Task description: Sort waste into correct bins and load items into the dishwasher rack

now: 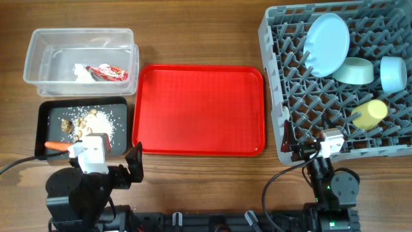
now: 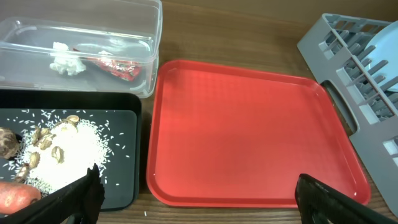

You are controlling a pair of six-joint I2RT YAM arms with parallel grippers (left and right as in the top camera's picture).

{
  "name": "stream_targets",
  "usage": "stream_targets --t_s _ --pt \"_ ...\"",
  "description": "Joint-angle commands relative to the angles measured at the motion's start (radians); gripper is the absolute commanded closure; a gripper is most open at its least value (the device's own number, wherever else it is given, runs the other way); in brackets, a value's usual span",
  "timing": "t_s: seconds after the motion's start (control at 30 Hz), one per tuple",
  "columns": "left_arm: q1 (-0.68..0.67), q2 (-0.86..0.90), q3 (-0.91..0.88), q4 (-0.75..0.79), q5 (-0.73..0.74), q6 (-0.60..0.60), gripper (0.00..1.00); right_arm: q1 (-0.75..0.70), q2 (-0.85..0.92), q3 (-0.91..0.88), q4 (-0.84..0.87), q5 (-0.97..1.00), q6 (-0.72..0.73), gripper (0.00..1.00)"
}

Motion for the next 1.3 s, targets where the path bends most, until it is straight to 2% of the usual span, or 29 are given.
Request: stream_targets --t_s 0.0,0.43,0.57,0.7,0.93,1.13,1.27 --pt "-0.003 -0.005 -0.002 0.000 0.016 0.002 0.00 -0.001 0.000 -0.001 0.004 0.014 -0.009 0.00" --pt "-0.003 -0.010 -0.004 -0.029 0.015 0.002 0.00 -0.001 0.000 -0.001 0.004 0.014 -0.009 0.00" --pt "-0.004 -0.051 -0.049 0.013 0.004 0.006 0.00 -0.001 0.000 -0.001 0.004 0.013 -0.009 0.00" --pt "-0.004 -0.148 -0.189 0.141 0.005 0.005 0.00 -0.001 0.000 -0.001 0.004 0.014 -0.008 0.00" --pt "-0.004 -0.323 -0.481 0.463 0.033 0.005 0.00 -0.001 0.000 -0.001 0.004 0.013 -0.009 0.01" --pt "-0.003 -0.323 -0.635 0.825 0.018 0.006 0.00 -0.001 0.000 -0.001 0.004 0.014 -0.008 0.00" --pt "-0.004 -0.323 -0.690 0.974 -0.005 0.010 0.00 -0.001 0.000 -0.001 0.004 0.013 -0.009 0.00"
